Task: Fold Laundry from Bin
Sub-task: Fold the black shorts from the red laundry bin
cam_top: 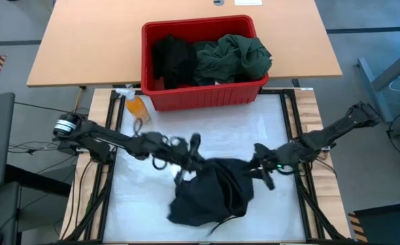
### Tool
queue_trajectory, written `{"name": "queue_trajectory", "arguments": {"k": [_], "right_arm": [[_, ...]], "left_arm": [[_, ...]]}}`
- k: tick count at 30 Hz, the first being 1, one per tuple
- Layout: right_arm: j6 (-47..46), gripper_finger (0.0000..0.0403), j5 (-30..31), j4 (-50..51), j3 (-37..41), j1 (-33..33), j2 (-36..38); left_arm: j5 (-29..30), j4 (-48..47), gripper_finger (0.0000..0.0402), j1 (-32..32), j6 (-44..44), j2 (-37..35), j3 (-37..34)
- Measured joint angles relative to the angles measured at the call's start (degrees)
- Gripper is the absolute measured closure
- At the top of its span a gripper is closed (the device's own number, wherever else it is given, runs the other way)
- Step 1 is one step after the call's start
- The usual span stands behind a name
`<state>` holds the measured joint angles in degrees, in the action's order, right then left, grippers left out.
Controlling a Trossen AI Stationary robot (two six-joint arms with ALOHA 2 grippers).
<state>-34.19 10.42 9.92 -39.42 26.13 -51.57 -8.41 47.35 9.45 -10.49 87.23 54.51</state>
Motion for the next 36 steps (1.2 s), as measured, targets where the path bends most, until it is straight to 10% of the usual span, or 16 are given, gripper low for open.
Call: {"name": "queue_trajectory", "arguments": {"k": [9, 24, 36], "right_arm": [[9.03, 0.0274, 15.21, -5.33, 0.00, 10.97, 8.12], [38.72, 0.0275, 16.86, -2.32, -8.85, 13.01, 8.24], [38.90, 0.0215, 19.64, 11.47, -23.00, 12.85, 3.50]], "left_arm": [[0.49, -6.42, 0.0399, -1.82, 4.37, -6.88, 9.41], [-1.94, -18.36, 0.0394, -2.86, 4.23, -8.99, 22.98], [-0.99, -29.79, 0.0394, -3.03, 4.31, -14.88, 24.45]]}}
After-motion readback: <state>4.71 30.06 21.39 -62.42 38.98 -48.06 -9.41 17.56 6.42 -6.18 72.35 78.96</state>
